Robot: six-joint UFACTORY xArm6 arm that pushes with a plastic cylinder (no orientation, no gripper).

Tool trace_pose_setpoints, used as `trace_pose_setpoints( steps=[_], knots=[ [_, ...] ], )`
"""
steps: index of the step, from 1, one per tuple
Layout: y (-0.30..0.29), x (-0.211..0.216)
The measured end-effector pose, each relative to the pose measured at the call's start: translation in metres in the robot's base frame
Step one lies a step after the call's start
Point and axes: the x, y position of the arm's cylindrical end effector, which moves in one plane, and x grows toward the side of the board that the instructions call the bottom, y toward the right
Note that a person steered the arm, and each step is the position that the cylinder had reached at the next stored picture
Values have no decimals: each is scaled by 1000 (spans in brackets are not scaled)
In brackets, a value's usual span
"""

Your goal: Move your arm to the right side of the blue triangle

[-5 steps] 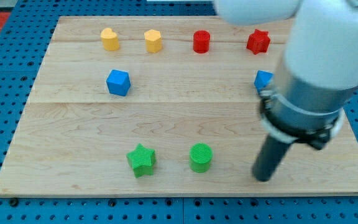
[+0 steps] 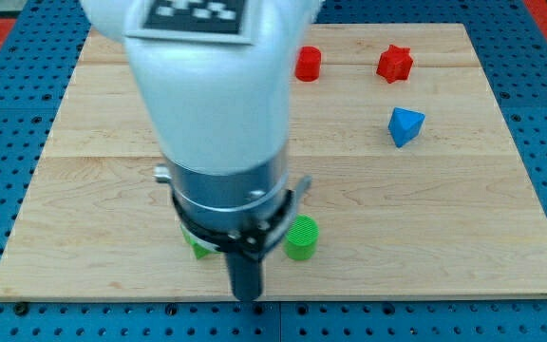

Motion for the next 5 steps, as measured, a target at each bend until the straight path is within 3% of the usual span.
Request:
trace_pose_setpoints(
  steps=[1,2,3,4,5],
  knots=[
    [102,-11],
    [223,-95],
    [283,-199],
    [249,-236],
    [175,-203]
  ],
)
